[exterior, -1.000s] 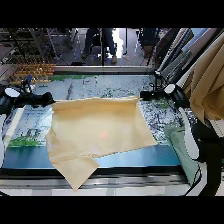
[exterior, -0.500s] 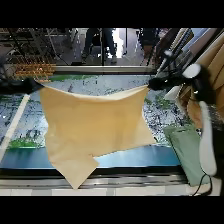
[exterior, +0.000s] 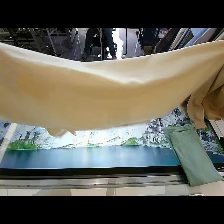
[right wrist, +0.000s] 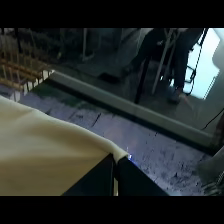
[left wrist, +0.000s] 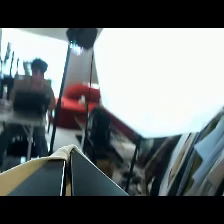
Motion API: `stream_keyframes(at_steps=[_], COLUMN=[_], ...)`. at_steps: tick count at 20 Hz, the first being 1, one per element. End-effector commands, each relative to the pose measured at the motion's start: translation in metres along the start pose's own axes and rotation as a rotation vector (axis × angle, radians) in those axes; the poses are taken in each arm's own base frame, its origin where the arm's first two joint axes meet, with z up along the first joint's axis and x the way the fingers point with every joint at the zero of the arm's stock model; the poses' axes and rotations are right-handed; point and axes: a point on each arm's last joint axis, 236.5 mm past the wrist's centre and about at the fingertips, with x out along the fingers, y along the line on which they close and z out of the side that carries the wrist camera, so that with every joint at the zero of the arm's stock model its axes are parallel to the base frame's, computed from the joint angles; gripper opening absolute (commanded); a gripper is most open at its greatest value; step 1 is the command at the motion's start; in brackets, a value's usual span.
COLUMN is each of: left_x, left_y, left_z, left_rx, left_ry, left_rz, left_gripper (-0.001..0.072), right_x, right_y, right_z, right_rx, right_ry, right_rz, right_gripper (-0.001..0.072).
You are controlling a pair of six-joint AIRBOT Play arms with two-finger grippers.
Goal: Fold the clothes and pants, and hang the long-sleeved shirts on hangers.
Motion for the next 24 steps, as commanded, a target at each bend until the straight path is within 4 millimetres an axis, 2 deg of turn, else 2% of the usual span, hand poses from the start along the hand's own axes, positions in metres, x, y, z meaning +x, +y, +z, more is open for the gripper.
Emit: stream_keyframes(at_steps=[1,3,4,6,8,9,10,11,13,15,18,20,22,23,24], left_x=[-0.074,-0.099,-0.105,-0.096,-0.069,-0.048,-0.027,-0.008,0.023,0.045,0.068,0.080,0.087,0.088,0.092], left_y=[-0.063,-0.074,-0.075,-0.069,-0.043,-0.026,-0.012,0.001,0.034,0.076,0.108,0.132,0.154,0.158,0.158], left_z=[0.072,0.089,0.090,0.076,0.046,0.023,-0.004,-0.037,-0.118,-0.201,-0.349,-0.457,-0.561,-0.598,-0.624], left_rx=[0.111,0.165,0.173,0.160,0.093,0.024,-0.036,-0.076,-0.211,-0.347,-0.512,-0.565,-0.574,-0.579,-0.594], left_ry=[-0.304,-0.390,-0.397,-0.331,-0.206,-0.123,-0.028,0.083,0.320,0.486,0.709,0.812,0.908,0.953,0.991], left_rz=[0.054,0.100,0.115,0.112,0.111,0.089,0.050,0.000,-0.096,-0.110,-0.111,-0.001,0.131,0.163,0.165], left_gripper=[0.0006,0.0005,0.0005,0.0006,0.0005,0.0006,0.0006,0.0005,0.0005,0.0005,0.0005,0.0005,0.0005,0.0005,0.0005], right_x=[-0.078,-0.086,-0.086,-0.085,-0.081,-0.074,-0.060,-0.036,0.033,0.113,0.216,0.271,0.319,0.341,0.357], right_y=[0.024,0.024,0.022,0.014,-0.007,-0.019,-0.032,-0.045,-0.063,-0.078,-0.088,-0.096,-0.105,-0.109,-0.111], right_z=[0.037,0.040,0.040,0.042,0.043,0.041,0.036,0.022,-0.036,-0.119,-0.256,-0.344,-0.421,-0.452,-0.474], right_rx=[-0.059,-0.069,-0.083,-0.091,-0.113,-0.123,-0.120,-0.108,-0.028,0.075,0.231,0.313,0.387,0.408,0.427], right_ry=[-0.193,-0.208,-0.210,-0.213,-0.206,-0.192,-0.156,-0.085,0.147,0.397,0.676,0.780,0.825,0.819,0.807], right_rz=[-0.056,-0.073,-0.081,-0.116,-0.191,-0.226,-0.249,-0.254,-0.189,-0.114,-0.035,-0.041,-0.077,-0.096,-0.106], right_gripper=[0.0014,0.0014,0.0014,0.0014,0.0014,0.0014,0.0014,0.0014,0.0014,0.0014,0.0014,0.0014,0.0014,0.0014,0.0014])
